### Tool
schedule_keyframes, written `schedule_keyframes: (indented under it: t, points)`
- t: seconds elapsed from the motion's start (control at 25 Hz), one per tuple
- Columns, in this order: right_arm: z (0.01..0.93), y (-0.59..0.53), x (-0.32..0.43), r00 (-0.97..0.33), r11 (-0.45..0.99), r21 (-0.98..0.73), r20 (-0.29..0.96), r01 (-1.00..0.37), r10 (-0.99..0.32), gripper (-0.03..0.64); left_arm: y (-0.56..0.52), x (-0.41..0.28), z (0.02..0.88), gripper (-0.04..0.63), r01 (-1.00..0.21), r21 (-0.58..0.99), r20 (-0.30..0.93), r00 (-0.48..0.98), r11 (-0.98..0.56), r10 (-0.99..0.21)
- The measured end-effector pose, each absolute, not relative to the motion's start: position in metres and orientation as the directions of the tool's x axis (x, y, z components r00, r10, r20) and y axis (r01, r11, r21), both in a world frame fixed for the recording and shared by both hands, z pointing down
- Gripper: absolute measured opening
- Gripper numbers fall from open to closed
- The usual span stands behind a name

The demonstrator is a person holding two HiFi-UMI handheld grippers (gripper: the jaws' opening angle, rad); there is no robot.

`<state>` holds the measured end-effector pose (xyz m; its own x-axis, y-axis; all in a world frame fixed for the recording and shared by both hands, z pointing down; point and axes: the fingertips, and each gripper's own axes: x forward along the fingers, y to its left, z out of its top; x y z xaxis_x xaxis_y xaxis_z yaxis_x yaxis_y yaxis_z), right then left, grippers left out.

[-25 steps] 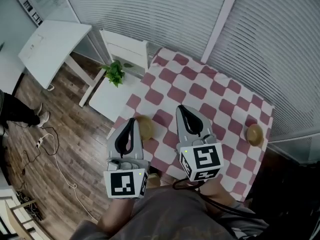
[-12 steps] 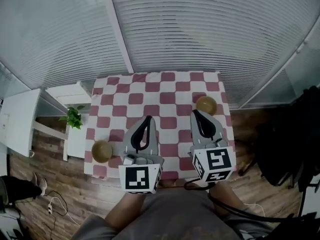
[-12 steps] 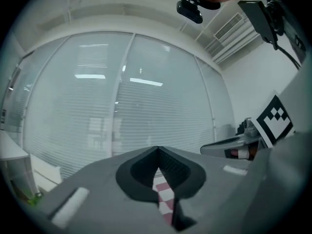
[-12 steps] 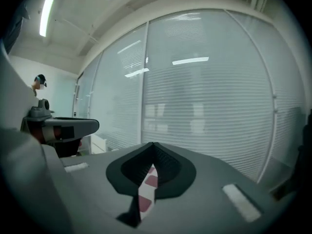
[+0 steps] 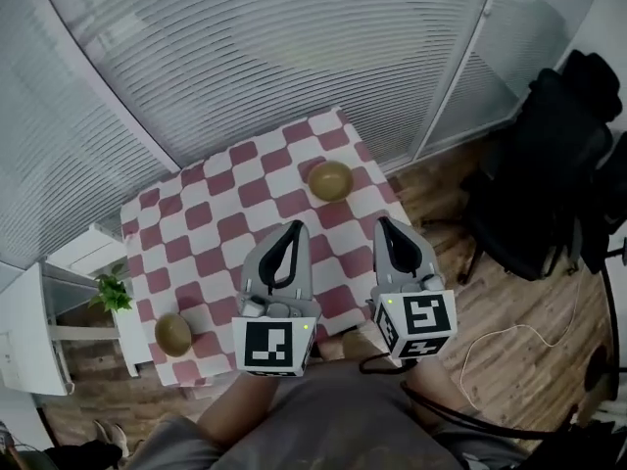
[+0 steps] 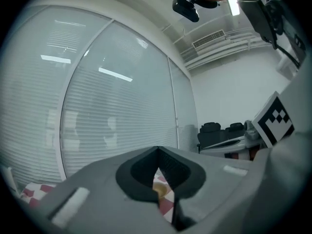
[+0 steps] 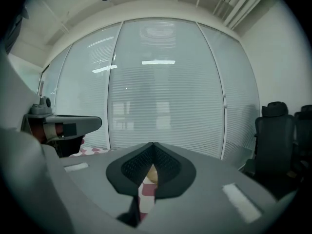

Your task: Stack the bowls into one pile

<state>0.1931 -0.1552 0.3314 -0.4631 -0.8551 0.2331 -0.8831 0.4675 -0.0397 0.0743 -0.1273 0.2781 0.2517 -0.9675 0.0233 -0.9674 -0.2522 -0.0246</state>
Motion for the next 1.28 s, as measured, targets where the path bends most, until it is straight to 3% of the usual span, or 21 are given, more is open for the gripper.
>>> schedule_keyframes:
  t: [0.36, 0.68, 1.08, 1.28]
  points:
    - [0.338, -0.14, 0.186, -0.407, 0.406, -0.057, 0.244, -0.912, -0.88, 0.026, -0.114, 0.066, 0.286, 0.0, -0.947, -0.039, 0.054, 0.315, -0.318, -0.947]
    - [0.35, -0.182, 0.174, -0.434, 0.436, -0.05, 0.257, -0.898, -0.864, 0.027, -0.14, 0.065, 0.301, 0.0, -0.95, -0.039, 0.081, 0.307, -0.311, -0.948]
    - [0.336, -0.247, 0.173, -0.461, 0.469, -0.03, 0.254, -0.883, -0.851, 0.028, -0.187, 0.058, 0.295, 0.0, -0.97, -0.042, 0.107, 0.235, -0.241, -0.966]
    - [0.354, -0.28, 0.172, -0.458, 0.472, -0.035, 0.312, -0.881, -0.832, 0.028, -0.201, 0.052, 0.307, 0.0, -0.975, -0.022, 0.128, 0.216, -0.22, -0.968]
